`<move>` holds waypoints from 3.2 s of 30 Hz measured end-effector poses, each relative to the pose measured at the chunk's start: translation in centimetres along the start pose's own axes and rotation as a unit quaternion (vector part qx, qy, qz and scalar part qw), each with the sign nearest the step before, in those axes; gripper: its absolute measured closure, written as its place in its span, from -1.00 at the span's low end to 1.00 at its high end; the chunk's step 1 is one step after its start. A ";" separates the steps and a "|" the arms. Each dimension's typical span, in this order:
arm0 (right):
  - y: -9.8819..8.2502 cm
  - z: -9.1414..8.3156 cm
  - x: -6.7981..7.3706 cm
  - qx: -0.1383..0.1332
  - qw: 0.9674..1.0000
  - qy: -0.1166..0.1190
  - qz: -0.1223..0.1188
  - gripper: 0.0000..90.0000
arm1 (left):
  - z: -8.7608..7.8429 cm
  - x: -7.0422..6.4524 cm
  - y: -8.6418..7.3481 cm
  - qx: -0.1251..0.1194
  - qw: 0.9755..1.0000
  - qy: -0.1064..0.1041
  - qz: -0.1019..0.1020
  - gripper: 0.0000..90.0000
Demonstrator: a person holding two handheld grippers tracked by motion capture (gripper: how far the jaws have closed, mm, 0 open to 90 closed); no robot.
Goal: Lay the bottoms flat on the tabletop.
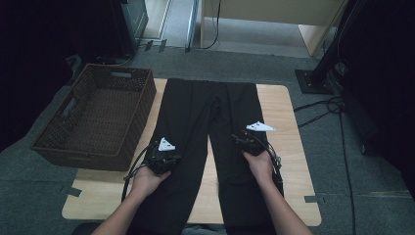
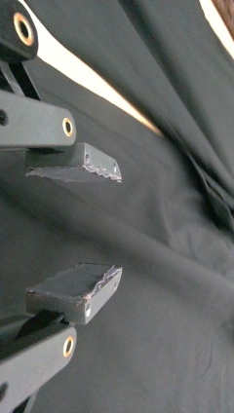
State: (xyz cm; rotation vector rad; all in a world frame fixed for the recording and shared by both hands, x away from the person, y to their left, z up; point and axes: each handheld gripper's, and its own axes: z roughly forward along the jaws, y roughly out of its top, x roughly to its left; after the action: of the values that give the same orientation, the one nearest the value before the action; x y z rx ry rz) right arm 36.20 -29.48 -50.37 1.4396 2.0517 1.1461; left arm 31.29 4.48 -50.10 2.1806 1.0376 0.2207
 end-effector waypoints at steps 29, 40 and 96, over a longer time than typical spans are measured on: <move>0.6 2.2 -0.3 0.069 0.997 -0.031 -0.002 0.99 | -0.4 -0.1 -0.2 -0.009 0.999 -0.025 -0.027 0.43; -2.4 -1.4 1.1 0.067 0.998 -0.004 -0.017 0.99 | 0.3 1.4 2.2 -0.023 0.999 -0.006 -0.025 -0.03; -4.5 -6.6 1.7 0.014 0.999 0.039 -0.018 0.68 | 0.9 1.9 1.6 -0.020 1.000 0.006 -0.007 0.99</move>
State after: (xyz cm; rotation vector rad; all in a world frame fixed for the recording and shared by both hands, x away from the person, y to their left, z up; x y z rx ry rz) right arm 28.32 -31.24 -49.79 1.3847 2.1464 1.1802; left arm 33.92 4.71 -49.96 2.1381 1.0454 0.2478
